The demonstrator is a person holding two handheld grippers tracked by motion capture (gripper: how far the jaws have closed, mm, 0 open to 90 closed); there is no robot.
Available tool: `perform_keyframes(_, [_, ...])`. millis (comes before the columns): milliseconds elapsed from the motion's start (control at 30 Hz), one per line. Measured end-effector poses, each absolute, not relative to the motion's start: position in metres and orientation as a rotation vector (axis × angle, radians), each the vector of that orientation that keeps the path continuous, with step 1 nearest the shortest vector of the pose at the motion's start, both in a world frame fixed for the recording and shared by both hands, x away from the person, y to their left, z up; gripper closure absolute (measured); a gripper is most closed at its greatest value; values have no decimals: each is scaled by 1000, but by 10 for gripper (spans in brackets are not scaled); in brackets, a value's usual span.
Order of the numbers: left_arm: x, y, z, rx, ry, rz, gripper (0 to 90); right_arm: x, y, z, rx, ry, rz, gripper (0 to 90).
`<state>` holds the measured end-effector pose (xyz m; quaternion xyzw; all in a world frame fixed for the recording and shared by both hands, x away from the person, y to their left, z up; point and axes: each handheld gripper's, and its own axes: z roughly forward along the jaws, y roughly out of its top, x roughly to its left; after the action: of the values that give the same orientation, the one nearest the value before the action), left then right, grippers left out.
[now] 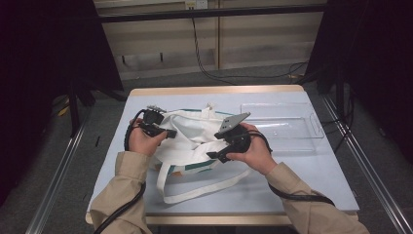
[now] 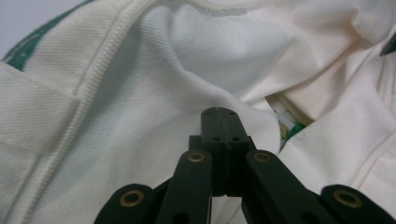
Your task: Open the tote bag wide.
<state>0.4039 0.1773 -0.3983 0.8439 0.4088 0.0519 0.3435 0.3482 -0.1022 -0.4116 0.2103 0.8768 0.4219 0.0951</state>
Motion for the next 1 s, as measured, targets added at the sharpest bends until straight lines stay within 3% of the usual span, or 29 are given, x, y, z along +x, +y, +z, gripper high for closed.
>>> perform_keyframes(267, [402,177,-399,2194,1025,88,900,359,-78,-417,573,2642,1224,185])
perform_keyframes(400, [400,178,-398,2179,997,90,900,363,-76,-428,582,2679,1194,233])
perform_keyframes(433, [400,178,-398,2185,975,80,848,363,-77,-435,599,2715,1214,346])
perform_keyframes(467, [400,178,-399,2180,974,94,734,362,-76,-437,598,2740,1215,374])
perform_keyframes(500, [401,177,-398,2174,974,127,734,362,-76,-437,598,2740,1215,374])
perform_keyframes(533, [401,175,-399,2168,971,122,616,361,-75,-440,569,2764,1203,433])
perform_keyframes(567, [402,174,-399,2179,971,112,578,357,-74,-442,559,2798,1169,554])
perform_keyframes(600, [401,172,-399,2169,984,115,578,357,-74,-442,559,2798,1169,554])
perform_keyframes(633, [402,170,-400,2166,993,104,464,355,-74,-442,521,2809,1146,774])
perform_keyframes(733, [402,164,-406,2176,999,121,439,353,-79,-444,507,2823,1165,852])
perform_keyframes(800, [402,158,-413,2169,1017,110,406,352,-80,-445,496,2830,1170,859])
perform_keyframes(833, [404,157,-419,2205,1007,108,348,350,-81,-445,507,2827,1172,869])
perform_keyframes(1000, [404,154,-427,2248,960,123,279,348,-83,-445,504,2829,1186,878])
